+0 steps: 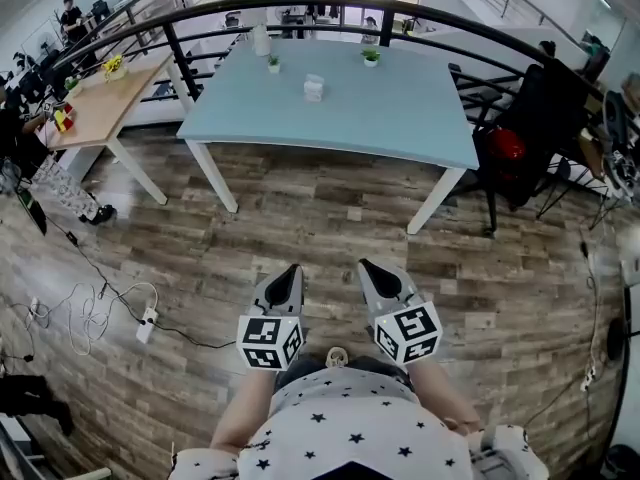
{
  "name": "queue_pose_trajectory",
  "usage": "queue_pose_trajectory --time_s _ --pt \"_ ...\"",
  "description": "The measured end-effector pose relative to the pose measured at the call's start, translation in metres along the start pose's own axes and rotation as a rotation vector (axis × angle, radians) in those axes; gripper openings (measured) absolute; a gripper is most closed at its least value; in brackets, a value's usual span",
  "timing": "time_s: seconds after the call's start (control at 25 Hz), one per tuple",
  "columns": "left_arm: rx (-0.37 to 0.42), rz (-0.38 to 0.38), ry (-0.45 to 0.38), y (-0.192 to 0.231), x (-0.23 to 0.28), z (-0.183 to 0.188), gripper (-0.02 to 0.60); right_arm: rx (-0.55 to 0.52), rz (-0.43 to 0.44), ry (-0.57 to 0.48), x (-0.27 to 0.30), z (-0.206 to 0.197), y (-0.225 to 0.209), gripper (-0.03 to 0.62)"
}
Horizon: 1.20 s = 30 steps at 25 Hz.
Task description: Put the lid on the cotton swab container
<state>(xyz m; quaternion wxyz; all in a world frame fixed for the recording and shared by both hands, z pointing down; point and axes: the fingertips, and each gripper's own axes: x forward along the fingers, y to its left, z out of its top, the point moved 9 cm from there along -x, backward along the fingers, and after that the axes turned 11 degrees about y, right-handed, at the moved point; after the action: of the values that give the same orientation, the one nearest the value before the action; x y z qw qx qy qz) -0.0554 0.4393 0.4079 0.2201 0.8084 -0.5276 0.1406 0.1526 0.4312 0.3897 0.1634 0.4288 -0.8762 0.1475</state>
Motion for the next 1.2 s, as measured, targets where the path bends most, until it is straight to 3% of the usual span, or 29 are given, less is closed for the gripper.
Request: queue_pose_trajectory --time_s 0.68,1.2 --pt "-0.014 0.009 -0.021 -0.013 0.017 0.008 0.009 0.015 0.045 0.02 0.007 0.002 -0.025 0.006" --pt "-0.014 0.014 -0.004 -0.013 0.029 0.011 0.132 0.018 0.089 0.061 0.023 0.0 -0.037 0.065"
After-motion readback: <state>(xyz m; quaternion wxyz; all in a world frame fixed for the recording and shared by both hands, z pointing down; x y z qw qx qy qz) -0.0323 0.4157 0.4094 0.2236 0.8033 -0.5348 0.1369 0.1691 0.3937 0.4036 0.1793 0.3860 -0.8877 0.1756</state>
